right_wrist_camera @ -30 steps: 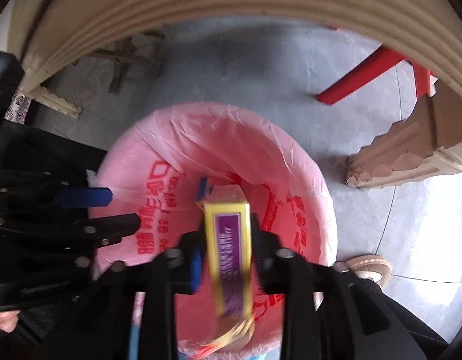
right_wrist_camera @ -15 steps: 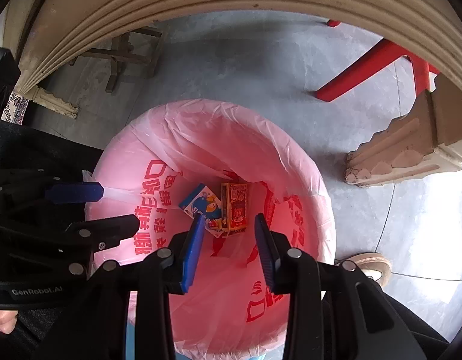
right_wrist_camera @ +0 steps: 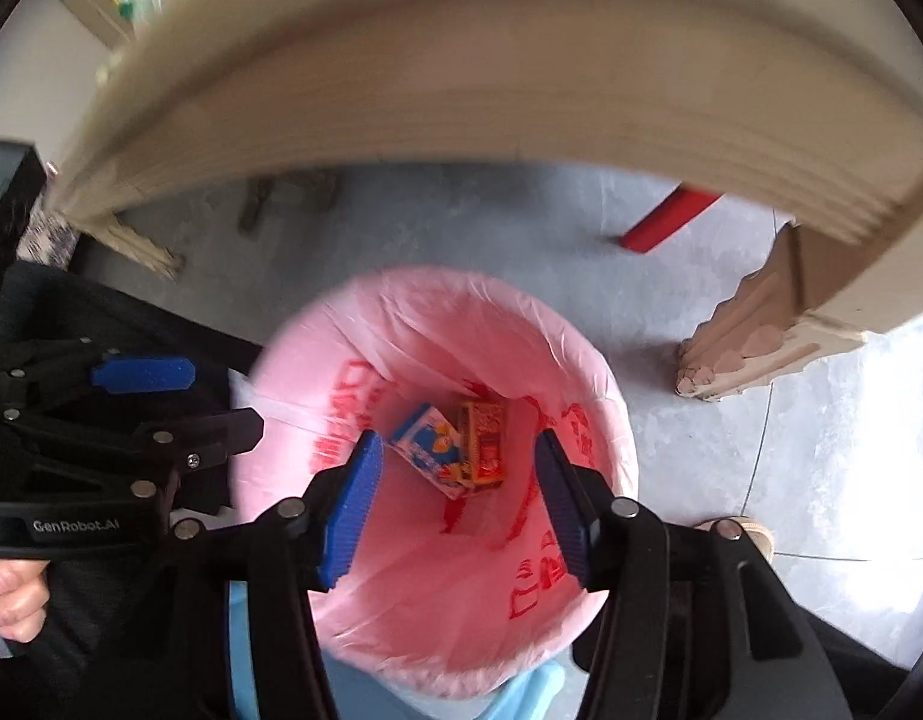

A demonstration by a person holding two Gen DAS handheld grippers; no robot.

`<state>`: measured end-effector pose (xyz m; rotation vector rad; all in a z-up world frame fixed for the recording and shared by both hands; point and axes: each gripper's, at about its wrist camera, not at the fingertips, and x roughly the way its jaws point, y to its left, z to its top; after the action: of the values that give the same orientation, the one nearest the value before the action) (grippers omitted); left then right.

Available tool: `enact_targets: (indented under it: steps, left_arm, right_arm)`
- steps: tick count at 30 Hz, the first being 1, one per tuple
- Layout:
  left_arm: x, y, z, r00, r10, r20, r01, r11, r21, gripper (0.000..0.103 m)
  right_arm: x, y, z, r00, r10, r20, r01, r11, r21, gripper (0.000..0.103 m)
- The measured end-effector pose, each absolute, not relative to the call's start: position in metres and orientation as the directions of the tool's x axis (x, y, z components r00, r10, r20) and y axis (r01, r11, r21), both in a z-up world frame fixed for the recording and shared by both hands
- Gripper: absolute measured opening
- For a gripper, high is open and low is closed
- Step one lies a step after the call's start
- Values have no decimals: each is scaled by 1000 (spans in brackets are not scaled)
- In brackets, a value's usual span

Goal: Collect trash
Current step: 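Move both tools back over the remaining trash on the table, then grasp the clear plastic bag with the right tool while the left tool grasps the black snack box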

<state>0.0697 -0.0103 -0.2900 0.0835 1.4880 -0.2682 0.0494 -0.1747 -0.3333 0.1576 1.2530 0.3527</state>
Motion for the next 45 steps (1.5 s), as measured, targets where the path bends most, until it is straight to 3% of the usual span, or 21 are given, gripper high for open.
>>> enact_targets:
  steps: [3,5,11,19,33,45]
  left_arm:
    - [71,-4,-233,158,-141,-977,261,961,-96,67]
    - [75,2,-202,205,-157,-966,262,960,-100,76]
    - [114,26,-97,282,-249,-927,242,953,-182,77]
    - [165,49,-25,368,-282,-886,122,959,-255,77]
    - [240,20,-70,162,-347,-924,55,938,-342,77]
    - [295,12,-137,66,-395,-916,-36,917,-398,77]
  right_arm:
    - [45,-187,-293,343,385,-857,-161,923,350,56]
    - [44,-196,-262,411,390,-824,-163,921,355,62]
    - [56,-223,-163,552,448,-703,-204,890,407,63]
    - [90,-242,-60,665,468,-582,-277,878,390,65]
    - [174,-227,-9,670,480,-566,-334,876,348,65]
    - [282,-216,-58,555,517,-651,-304,855,420,65]
